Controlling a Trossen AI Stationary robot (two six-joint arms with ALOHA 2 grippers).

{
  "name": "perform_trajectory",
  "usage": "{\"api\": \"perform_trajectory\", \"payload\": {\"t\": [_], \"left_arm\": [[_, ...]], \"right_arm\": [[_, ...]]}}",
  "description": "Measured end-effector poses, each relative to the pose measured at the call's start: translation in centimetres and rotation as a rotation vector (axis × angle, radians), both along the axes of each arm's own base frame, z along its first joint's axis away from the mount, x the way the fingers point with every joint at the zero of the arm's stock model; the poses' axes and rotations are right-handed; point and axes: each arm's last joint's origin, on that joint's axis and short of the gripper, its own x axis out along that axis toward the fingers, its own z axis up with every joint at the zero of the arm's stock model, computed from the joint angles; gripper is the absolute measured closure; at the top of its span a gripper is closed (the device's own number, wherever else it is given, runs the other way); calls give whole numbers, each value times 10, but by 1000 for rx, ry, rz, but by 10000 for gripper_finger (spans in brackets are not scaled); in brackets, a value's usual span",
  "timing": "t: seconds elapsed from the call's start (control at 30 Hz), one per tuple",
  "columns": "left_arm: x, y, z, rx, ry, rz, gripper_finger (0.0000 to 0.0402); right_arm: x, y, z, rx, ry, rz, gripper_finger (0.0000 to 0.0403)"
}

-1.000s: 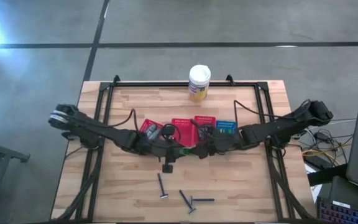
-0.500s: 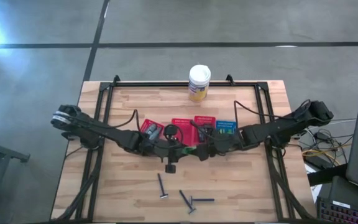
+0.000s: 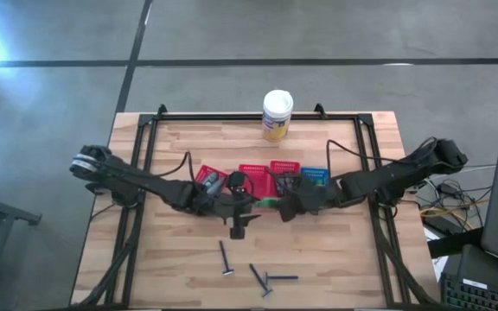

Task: Pick & Place Travel size toiletries
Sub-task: Put the green shampoo into the blue bin, then put the blue razor into the middle red bin

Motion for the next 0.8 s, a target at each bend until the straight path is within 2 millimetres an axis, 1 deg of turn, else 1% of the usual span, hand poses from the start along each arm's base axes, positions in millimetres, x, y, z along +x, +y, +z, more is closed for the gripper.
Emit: {"api": "perform_trajectory", "payload": {"t": [0.07, 0.2, 0.27, 0.37, 0.4, 0.47, 0.57, 0.67, 0.8], "left_arm": [[-3, 1, -3, -4, 39, 27, 158], [-11, 5, -9, -43, 131, 106, 129], [-16, 6, -13, -74, 183, 124, 123], [-25, 5, -25, -116, 331, 70, 121], [-27, 4, -29, -141, 362, 37, 122], [-31, 1, -36, -182, 411, -34, 123], [-38, -7, -46, -191, 475, -178, 124], [-45, -18, -54, -111, 506, -306, 124], [-53, -33, -62, 29, 510, -474, 124]], "right_arm": [[-11, -4, 2, -38, 54, -33, 316], [-50, -9, 12, -178, 168, -170, 313], [-71, -10, 12, -275, 258, -232, 315], [-85, -13, 8, -321, 396, -260, 314], [-85, -13, 2, -334, 457, -249, 310], [-82, -11, -7, -340, 516, -224, 296], [-72, -11, -20, -361, 591, -227, 263], [-65, -13, -31, -397, 633, -258, 228], [-57, -11, -43, -427, 689, -239, 185]]}}
